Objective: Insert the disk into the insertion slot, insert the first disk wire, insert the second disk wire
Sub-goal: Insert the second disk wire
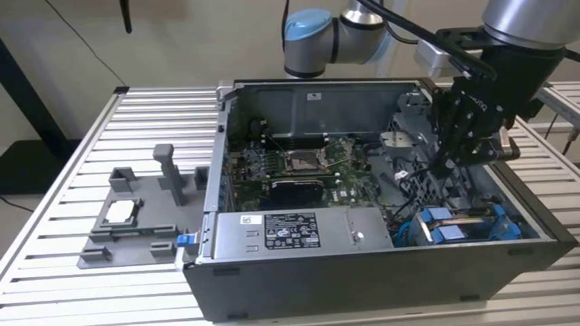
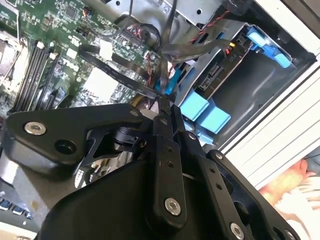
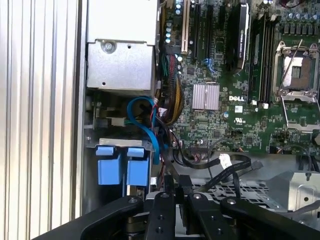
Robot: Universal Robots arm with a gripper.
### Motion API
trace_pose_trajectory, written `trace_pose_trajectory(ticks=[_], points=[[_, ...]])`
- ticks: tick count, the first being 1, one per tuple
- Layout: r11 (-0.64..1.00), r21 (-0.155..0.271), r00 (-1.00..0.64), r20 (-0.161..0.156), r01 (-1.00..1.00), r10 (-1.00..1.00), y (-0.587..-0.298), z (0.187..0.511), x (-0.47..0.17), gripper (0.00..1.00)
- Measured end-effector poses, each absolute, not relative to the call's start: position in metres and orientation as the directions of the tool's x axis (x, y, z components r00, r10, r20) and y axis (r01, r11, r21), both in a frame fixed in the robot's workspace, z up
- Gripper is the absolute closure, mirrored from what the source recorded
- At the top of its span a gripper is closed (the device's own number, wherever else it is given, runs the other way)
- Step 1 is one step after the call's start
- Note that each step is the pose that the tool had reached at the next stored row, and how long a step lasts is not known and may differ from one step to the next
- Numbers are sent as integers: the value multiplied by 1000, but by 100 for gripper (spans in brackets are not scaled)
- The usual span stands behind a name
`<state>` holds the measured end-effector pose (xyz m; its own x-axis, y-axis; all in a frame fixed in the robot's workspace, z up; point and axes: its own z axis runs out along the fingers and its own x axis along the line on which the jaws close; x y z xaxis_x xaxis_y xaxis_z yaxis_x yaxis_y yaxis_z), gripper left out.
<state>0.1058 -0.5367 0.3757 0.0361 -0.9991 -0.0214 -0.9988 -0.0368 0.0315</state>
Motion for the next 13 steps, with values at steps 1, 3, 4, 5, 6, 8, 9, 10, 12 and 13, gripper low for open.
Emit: trace_pose_trajectory(ticks=[1,3,4,5,6,8,9,10,12,13], points=[[-37,36,36,-22,-999,-999,-538,375,107,84],[-37,44,36,-22,-998,-999,-542,374,109,84],[-37,47,36,-23,-998,-999,-544,373,110,84],[-37,49,36,-23,-998,-999,-545,373,111,84],[-37,52,36,-24,-998,-999,-547,372,112,84],[-37,56,36,-25,-998,-999,-550,370,115,84],[-37,57,36,-26,-998,-999,-552,369,117,84],[-37,59,35,-27,-998,-999,-554,368,118,84],[-37,62,35,-28,-997,-999,-557,366,121,84],[-37,63,35,-29,-997,-999,-559,365,123,84]])
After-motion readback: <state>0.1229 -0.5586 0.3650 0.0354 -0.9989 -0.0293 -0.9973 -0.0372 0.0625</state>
